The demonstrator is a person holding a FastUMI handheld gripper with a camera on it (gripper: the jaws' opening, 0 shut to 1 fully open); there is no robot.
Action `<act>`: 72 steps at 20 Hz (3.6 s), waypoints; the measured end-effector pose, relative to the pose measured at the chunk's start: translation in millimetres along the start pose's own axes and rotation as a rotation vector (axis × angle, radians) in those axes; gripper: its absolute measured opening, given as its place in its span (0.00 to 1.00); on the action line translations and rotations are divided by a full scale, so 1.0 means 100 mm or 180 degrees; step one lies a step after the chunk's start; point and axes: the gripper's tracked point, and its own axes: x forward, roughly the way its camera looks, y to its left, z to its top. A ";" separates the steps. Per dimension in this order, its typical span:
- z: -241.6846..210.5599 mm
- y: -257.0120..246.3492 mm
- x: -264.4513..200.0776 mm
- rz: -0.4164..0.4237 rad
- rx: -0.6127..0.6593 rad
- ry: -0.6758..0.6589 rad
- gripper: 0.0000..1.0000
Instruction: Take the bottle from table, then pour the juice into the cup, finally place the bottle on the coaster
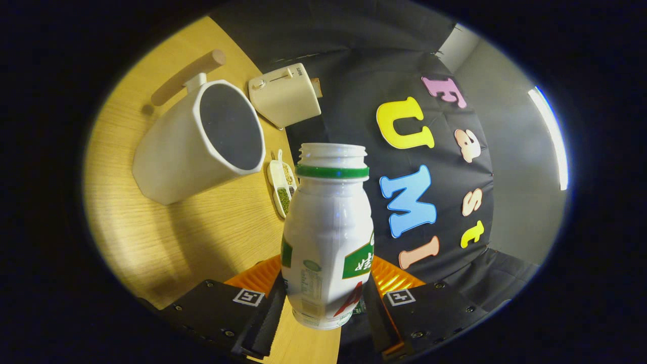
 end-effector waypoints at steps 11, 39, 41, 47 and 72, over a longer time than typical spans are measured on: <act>0.08 -0.05 0.01 -0.0183 -0.0477 0.0031 0.73; 0.16 -0.11 0.00 -0.0354 -0.1291 0.0204 0.73; 0.18 -0.12 -0.01 -0.0368 -0.1338 0.0204 0.73; 0.17 -0.13 -0.03 -0.0358 -0.1417 0.0213 0.73; 0.33 -0.24 -0.10 -0.0497 -0.1751 0.0116 0.72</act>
